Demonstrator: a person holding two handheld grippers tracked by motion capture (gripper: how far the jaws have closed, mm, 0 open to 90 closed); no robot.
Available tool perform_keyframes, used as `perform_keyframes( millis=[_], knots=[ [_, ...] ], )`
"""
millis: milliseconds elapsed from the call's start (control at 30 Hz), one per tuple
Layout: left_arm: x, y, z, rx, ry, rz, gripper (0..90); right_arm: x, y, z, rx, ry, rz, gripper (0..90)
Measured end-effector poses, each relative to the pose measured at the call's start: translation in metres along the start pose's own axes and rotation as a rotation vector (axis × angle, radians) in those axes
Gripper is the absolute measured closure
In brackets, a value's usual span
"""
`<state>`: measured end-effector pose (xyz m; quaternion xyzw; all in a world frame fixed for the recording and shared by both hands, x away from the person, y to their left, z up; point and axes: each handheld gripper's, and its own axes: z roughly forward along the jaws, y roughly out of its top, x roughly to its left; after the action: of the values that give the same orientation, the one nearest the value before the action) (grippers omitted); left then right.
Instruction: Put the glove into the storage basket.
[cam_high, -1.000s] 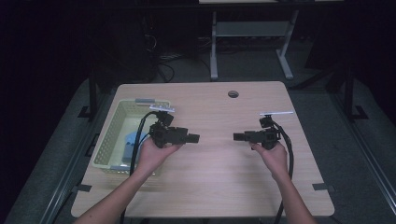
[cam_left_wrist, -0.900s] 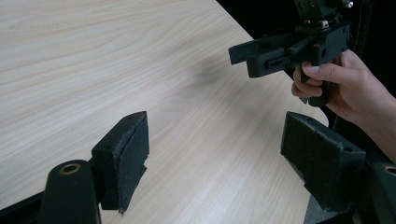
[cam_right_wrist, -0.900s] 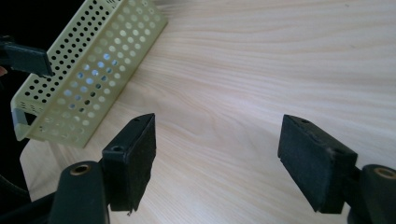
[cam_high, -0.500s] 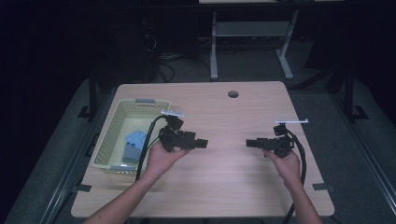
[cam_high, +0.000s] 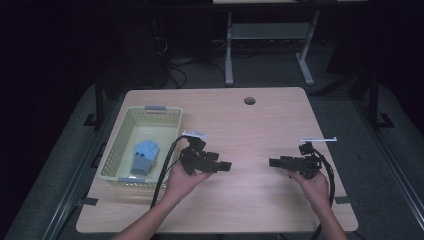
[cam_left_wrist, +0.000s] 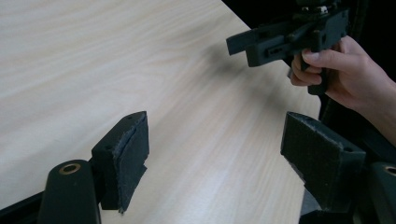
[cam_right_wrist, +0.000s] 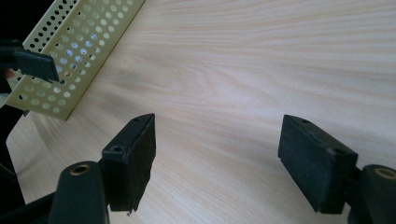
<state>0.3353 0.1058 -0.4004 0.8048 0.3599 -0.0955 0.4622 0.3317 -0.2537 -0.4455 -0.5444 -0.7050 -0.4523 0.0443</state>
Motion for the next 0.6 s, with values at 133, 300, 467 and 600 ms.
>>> perform_keyframes(
  millis=[133, 300, 467, 600],
  knots=[
    [-0.002, -0.007, 0.004, 0.002, -0.006, 0.001, 23.4, -0.002, -0.005, -0.005, 0.004, -0.012, 0.01, 27.1],
    [-0.005, -0.021, 0.007, 0.006, -0.016, 0.009, 23.6, -0.007, -0.016, -0.009, -0.003, -0.015, 0.003, 27.1],
    [-0.007, -0.037, 0.008, 0.004, -0.032, 0.007, 24.0, -0.009, -0.025, -0.011, -0.002, -0.026, 0.001, 27.1],
    [-0.006, -0.046, 0.007, 0.004, -0.035, 0.002, 24.1, -0.008, -0.028, -0.014, 0.007, -0.034, -0.013, 27.0]
  ],
)
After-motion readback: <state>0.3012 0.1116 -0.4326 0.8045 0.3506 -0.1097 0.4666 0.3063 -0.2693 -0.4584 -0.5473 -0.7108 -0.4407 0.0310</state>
